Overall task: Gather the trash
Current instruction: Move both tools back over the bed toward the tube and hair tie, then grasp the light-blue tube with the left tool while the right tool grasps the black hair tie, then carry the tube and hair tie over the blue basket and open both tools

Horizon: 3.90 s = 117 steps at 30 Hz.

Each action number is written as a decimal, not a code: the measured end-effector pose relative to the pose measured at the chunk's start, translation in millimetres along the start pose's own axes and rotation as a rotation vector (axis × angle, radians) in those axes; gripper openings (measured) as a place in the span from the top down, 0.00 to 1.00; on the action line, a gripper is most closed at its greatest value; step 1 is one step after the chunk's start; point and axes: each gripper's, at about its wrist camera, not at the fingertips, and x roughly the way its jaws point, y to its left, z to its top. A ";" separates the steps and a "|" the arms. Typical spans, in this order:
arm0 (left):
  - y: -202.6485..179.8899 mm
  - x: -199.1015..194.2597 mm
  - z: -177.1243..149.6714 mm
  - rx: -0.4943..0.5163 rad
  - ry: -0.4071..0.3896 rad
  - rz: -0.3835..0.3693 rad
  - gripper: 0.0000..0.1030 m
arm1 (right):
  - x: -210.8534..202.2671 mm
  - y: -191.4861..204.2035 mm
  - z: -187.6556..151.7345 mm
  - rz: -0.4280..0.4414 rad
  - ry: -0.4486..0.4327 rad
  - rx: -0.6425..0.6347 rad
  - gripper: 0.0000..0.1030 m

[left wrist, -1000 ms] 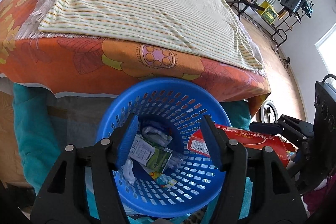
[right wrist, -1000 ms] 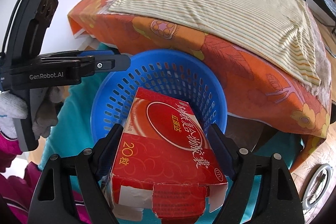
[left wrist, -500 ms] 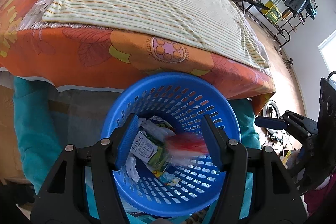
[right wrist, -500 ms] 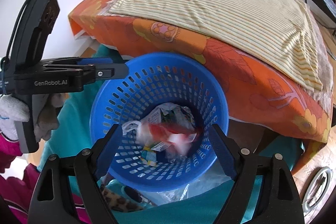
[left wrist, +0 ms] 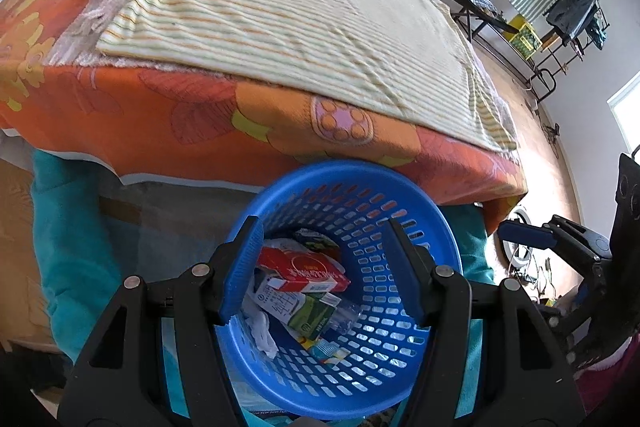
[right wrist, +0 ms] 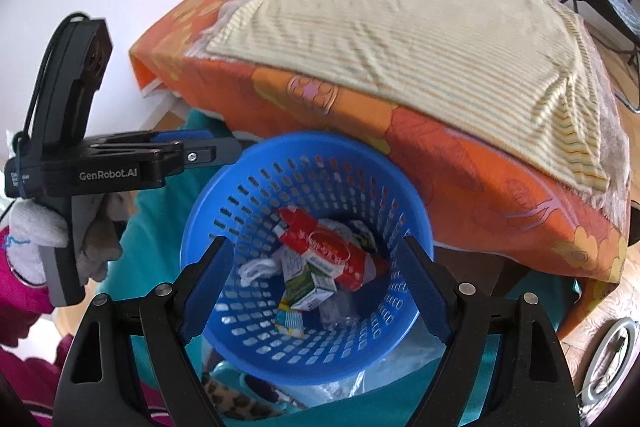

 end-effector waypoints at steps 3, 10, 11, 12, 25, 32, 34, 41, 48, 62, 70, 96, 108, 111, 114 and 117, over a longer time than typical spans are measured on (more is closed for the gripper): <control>3.4 -3.1 9.2 0.004 -0.013 0.005 0.39 | -2.5 -1.9 5.2 -0.001 -0.026 0.010 0.19; 7.5 -11.1 47.3 0.035 -0.050 0.013 0.39 | -12.4 -3.9 24.2 -0.048 -0.099 0.009 0.19; 7.4 -12.1 55.7 0.042 -0.059 0.018 0.39 | -13.6 -4.9 28.1 -0.046 -0.108 0.013 0.19; 7.3 -12.7 62.9 0.050 -0.067 0.022 0.39 | -14.5 -6.5 33.3 -0.043 -0.117 0.020 0.19; 23.9 0.5 187.0 0.068 -0.116 0.008 0.39 | -3.6 -26.8 105.4 -0.039 -0.213 0.055 0.19; 36.2 32.0 249.7 0.031 -0.101 0.004 0.39 | 17.2 -37.8 144.4 0.007 -0.222 0.065 0.23; 37.9 42.7 264.4 0.028 -0.092 0.003 0.39 | 25.8 -40.5 155.6 0.017 -0.219 0.070 0.25; 48.3 80.8 306.5 -0.001 -0.052 0.012 0.39 | 58.9 -50.3 194.0 0.027 -0.195 0.066 0.47; 49.3 109.2 326.9 0.017 -0.021 0.032 0.39 | 92.4 -67.5 229.5 0.043 -0.180 0.116 0.64; 46.1 148.4 339.9 0.094 0.019 0.157 0.45 | 127.5 -72.3 264.4 0.019 -0.168 0.133 0.71; 53.7 149.0 346.1 0.079 -0.006 0.171 0.61 | 145.6 -69.7 276.0 -0.017 -0.150 0.113 0.77; 79.3 73.5 305.8 0.008 -0.107 0.120 0.66 | 107.3 -45.5 273.2 -0.100 -0.213 0.035 0.97; 49.4 -0.9 227.0 0.060 -0.179 0.044 0.66 | 36.3 -32.9 219.9 -0.045 -0.258 0.055 0.97; 40.4 -16.6 203.0 0.077 -0.177 0.020 0.66 | 21.1 -27.8 201.7 -0.037 -0.262 0.053 0.97; 30.1 -28.5 182.1 0.103 -0.181 0.026 0.66 | 5.2 -20.1 179.6 -0.028 -0.263 0.053 0.97; 17.9 -43.3 154.1 0.117 -0.190 0.013 0.66 | -9.4 -11.3 156.5 -0.023 -0.266 0.049 0.97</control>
